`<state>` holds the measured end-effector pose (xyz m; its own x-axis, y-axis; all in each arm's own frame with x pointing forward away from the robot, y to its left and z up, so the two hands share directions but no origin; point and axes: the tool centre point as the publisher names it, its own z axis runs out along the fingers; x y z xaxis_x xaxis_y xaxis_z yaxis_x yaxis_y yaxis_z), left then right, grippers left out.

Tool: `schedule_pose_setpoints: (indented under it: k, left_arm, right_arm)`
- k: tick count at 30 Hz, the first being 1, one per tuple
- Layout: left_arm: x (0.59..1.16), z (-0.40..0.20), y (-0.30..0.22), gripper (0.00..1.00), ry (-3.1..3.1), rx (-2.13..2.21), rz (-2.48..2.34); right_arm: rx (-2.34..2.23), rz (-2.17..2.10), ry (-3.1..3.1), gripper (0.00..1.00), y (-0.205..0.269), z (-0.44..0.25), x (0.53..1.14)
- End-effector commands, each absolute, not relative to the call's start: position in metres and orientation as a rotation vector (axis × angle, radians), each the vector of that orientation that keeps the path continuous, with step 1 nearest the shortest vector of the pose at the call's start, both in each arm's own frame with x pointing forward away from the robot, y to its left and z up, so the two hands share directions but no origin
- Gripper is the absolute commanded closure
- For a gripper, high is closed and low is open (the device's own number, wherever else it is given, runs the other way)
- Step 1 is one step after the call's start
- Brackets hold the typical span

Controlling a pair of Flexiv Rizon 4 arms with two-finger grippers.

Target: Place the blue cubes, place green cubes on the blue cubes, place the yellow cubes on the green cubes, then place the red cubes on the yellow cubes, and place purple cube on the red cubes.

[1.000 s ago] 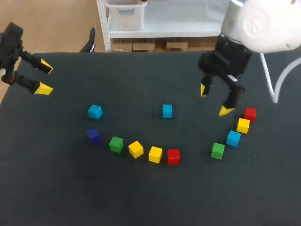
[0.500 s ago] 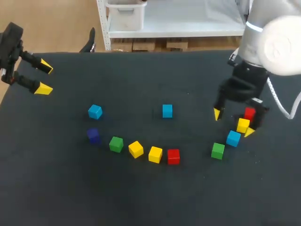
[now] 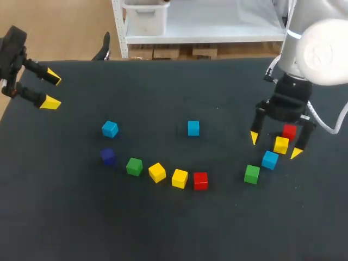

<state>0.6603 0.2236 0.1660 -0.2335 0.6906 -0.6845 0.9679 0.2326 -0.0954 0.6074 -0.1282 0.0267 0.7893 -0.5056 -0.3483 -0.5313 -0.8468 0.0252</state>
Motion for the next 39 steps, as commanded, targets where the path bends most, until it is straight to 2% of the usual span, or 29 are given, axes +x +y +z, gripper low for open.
schedule_pose_setpoints:
  k: [1,13,15,19,21,24,25,26,27,33,39]
  left_arm:
    - [0.661,0.165,0.224,0.0,1.997,1.519,-0.716]
    - [0.661,0.165,0.224,0.0,1.997,1.519,-0.716]
    - [0.661,0.165,0.224,0.0,1.997,1.519,-0.716]
    - [0.661,0.165,0.224,0.0,1.997,1.519,-0.716]
    - [0.661,0.165,0.224,0.0,1.997,1.519,-0.716]
    - [0.661,0.165,0.224,0.0,1.997,1.519,-0.716]
    - [0.661,0.165,0.224,0.0,1.997,1.519,-0.716]
    - [0.661,0.165,0.224,0.0,1.997,1.519,-0.716]
    - [0.661,0.165,0.224,0.0,1.997,1.519,-0.716]
    - [0.661,0.165,0.224,0.0,1.997,1.519,-0.716]
    - [0.661,0.165,0.224,0.0,1.997,1.519,-0.716]
  right_arm:
    - [-2.896,0.546,0.825,0.0,-0.13,0.017,0.609]
    - [-2.899,0.569,0.772,0.0,-0.133,0.001,0.609]
    - [-2.897,0.576,0.765,0.09,-0.132,0.0,0.609]
    - [-2.901,0.591,0.75,0.51,-0.13,-0.006,0.609]
    - [-2.904,0.594,0.748,0.53,-0.129,-0.01,0.609]
    - [-2.903,0.6,0.743,0.71,-0.128,-0.011,0.61]
    - [-2.902,0.601,0.743,0.79,-0.128,-0.012,0.61]
    - [-2.902,0.603,0.743,0.97,-0.127,-0.012,0.61]
    - [-2.902,0.604,0.744,1.0,-0.127,-0.012,0.61]
    - [-2.851,0.636,0.823,1.0,-0.128,-0.004,0.611]
    - [-2.698,0.639,1.158,1.0,-0.114,0.014,0.622]
